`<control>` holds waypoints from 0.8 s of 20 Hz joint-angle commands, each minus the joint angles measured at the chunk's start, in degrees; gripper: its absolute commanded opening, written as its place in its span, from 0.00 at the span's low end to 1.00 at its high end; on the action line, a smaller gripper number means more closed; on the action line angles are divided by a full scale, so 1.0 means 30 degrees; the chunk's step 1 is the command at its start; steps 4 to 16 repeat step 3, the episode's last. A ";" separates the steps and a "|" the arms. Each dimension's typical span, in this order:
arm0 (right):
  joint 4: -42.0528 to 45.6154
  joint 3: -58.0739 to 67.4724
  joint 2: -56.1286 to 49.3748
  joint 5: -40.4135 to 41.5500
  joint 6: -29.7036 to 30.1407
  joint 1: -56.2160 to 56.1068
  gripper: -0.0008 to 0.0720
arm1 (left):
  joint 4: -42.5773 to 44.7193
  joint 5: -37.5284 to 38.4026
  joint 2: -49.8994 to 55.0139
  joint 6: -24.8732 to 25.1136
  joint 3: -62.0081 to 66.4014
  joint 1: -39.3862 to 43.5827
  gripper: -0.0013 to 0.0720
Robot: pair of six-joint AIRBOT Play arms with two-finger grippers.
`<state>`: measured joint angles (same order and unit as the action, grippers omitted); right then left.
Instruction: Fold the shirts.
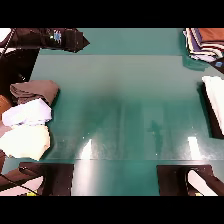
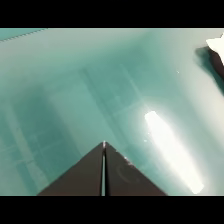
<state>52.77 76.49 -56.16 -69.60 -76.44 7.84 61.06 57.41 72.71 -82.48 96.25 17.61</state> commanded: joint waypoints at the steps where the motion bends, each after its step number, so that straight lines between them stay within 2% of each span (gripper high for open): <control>1: -0.0073 0.0007 0.0168 0.0692 -0.0007 -0.1800 0.04 | 0.0000 0.0007 0.0007 -0.0007 0.0000 0.0007 0.05; 16: -0.0095 0.0007 0.0182 0.0641 -0.0015 -0.1785 0.04 | 0.0000 0.0007 0.0007 -0.0007 0.0000 0.0007 0.05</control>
